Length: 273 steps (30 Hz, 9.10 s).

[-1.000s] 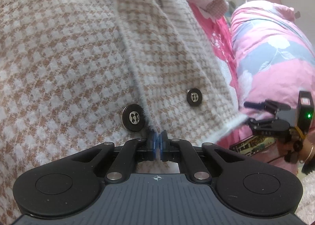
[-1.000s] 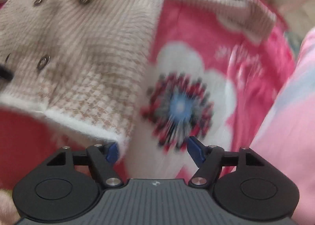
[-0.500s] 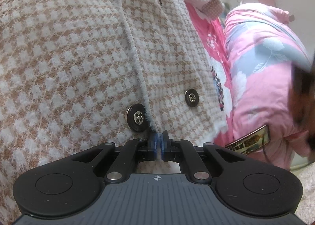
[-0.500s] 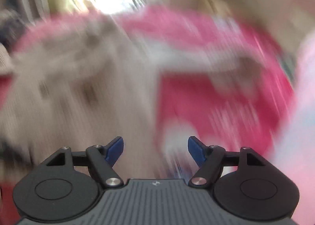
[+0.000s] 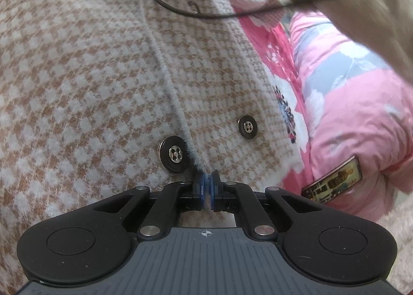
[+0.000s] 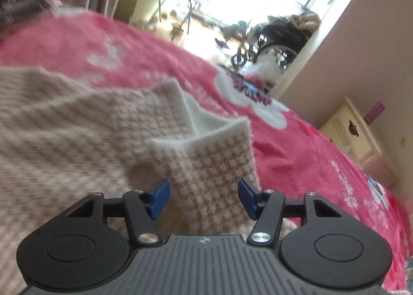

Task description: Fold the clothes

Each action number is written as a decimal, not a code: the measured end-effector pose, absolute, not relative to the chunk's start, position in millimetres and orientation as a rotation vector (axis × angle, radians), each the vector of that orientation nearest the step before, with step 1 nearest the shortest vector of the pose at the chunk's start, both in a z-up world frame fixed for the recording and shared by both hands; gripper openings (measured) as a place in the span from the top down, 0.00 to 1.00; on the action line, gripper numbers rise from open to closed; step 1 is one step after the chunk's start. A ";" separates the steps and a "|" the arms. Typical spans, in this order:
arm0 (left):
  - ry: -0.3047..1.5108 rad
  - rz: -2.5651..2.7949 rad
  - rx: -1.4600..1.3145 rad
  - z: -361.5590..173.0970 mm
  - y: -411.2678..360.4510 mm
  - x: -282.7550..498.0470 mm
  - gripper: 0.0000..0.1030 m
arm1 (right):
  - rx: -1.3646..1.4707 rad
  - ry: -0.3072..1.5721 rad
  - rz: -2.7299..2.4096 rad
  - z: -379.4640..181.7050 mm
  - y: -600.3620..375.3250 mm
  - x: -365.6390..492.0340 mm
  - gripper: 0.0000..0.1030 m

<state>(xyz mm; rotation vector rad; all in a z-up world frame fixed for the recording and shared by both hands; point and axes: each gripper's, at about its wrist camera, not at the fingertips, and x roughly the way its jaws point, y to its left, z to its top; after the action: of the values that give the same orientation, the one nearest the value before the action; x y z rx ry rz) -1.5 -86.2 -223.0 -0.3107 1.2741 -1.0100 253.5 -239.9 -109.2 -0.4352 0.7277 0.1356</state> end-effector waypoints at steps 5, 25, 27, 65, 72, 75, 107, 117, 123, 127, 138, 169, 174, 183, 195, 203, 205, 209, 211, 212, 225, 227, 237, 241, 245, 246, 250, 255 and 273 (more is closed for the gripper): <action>1.243 -1.047 -0.266 -224.2 -92.4 -1.9 0.98 | -0.409 0.753 0.106 -128.7 -245.5 278.9 0.52; 1.126 -1.172 -0.303 -206.8 -103.4 -12.2 0.99 | 0.211 0.488 0.239 -53.4 -352.9 281.5 0.87; 1.096 -1.194 -0.298 -200.0 -107.0 -13.7 0.99 | 0.272 0.475 0.262 -50.2 -365.2 279.2 0.87; 1.166 -1.055 -0.271 -220.3 -90.5 -18.7 0.97 | 0.124 0.740 0.202 -102.4 -327.3 318.3 0.52; 1.154 -1.050 -0.274 -222.0 -90.9 -21.5 0.97 | 0.174 0.758 0.138 -88.6 -358.0 298.7 0.72; 1.162 -1.049 -0.278 -222.0 -90.9 -20.5 0.97 | 0.082 0.835 0.135 -116.4 -338.2 317.3 0.74; 1.245 -1.041 -0.317 -224.7 -95.0 -12.0 0.95 | 0.181 0.818 0.097 -165.1 -307.9 411.0 0.85; 1.205 -1.045 -0.299 -221.1 -93.5 -17.1 0.95 | 0.210 0.720 0.065 -69.5 -371.5 294.3 0.77; 1.181 -1.062 -0.284 -218.9 -91.3 -20.0 0.95 | 0.214 0.745 -0.007 -21.4 -436.3 145.9 0.74; 1.192 -1.053 -0.286 -214.6 -89.9 -20.7 0.95 | 0.176 0.876 -0.096 -28.9 -447.2 32.2 0.74; 1.308 -1.010 -0.366 -206.7 -89.5 -12.6 0.71 | 0.147 1.019 -0.172 -72.0 -423.8 -150.1 0.59; 1.338 -0.891 -0.347 -206.2 -89.5 -11.9 0.99 | -0.412 1.050 -0.153 -135.9 -363.7 -192.0 0.54; 1.338 -0.920 -0.277 -205.3 -83.5 -7.6 0.98 | -0.433 1.138 -0.031 -115.8 -367.2 -193.3 0.47; 1.308 -1.040 -0.143 -183.9 -77.1 3.4 0.94 | 0.024 1.085 0.100 -45.1 -415.0 -167.8 0.34; 1.172 -1.172 -0.135 -165.3 -106.0 13.8 0.94 | 0.217 0.946 0.108 -84.3 -409.3 -51.5 0.62; 1.269 -1.235 -0.095 -183.4 -107.2 10.0 0.90 | 0.050 1.142 0.194 -144.3 -371.9 -63.1 0.63; 1.277 -1.229 -0.115 -184.1 -99.5 13.9 0.84 | 0.093 1.106 0.189 -132.4 -375.8 -66.0 0.62; 1.257 -1.194 -0.177 -181.6 -86.6 27.0 0.83 | 0.169 1.031 0.170 -111.9 -384.3 -71.9 0.61; 1.247 -1.194 -0.213 -180.5 -85.2 31.4 0.83 | 0.187 1.034 0.146 -113.8 -389.1 -74.8 0.61; 1.241 -1.200 -0.224 -179.8 -86.2 32.5 0.83 | 0.194 1.046 0.133 -116.8 -391.5 -76.3 0.61; 1.297 -1.244 -0.110 -200.9 -107.1 11.3 0.82 | 0.257 1.027 0.066 -130.6 -426.7 -46.3 0.64; 1.304 -1.234 -0.120 -201.6 -104.0 11.7 0.82 | 0.247 1.033 0.055 -135.8 -435.4 -39.4 0.68; 1.321 -1.222 -0.141 -203.7 -100.0 11.7 0.82 | 0.153 0.996 0.059 -149.1 -435.0 33.1 0.75; 1.324 -1.218 -0.143 -203.8 -98.2 11.0 0.82 | 0.190 0.983 -0.008 -140.3 -447.6 52.8 0.76; 1.327 -1.216 -0.139 -203.6 -96.6 9.9 0.82 | 0.181 0.946 0.032 -132.5 -443.9 75.0 0.76; 1.327 -1.214 -0.138 -203.6 -96.7 9.6 0.82 | 0.165 0.955 0.032 -138.5 -442.6 85.4 0.78; 1.311 -1.211 -0.120 -202.6 -98.6 6.1 0.82 | 0.202 0.937 -0.071 -159.0 -464.2 124.3 0.91; 1.295 -1.221 -0.111 -201.5 -98.3 4.5 0.82 | 0.270 0.878 -0.111 -117.4 -484.1 83.7 0.84; 1.243 -1.285 -0.078 -191.2 -91.8 9.3 0.82 | 0.027 1.171 0.069 -108.7 -411.8 -92.4 0.82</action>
<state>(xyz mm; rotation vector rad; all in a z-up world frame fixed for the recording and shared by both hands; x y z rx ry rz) 9.3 -91.8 -191.2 -0.0779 1.2430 -1.2852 -92.4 -411.8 -108.7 0.0272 1.1706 0.0694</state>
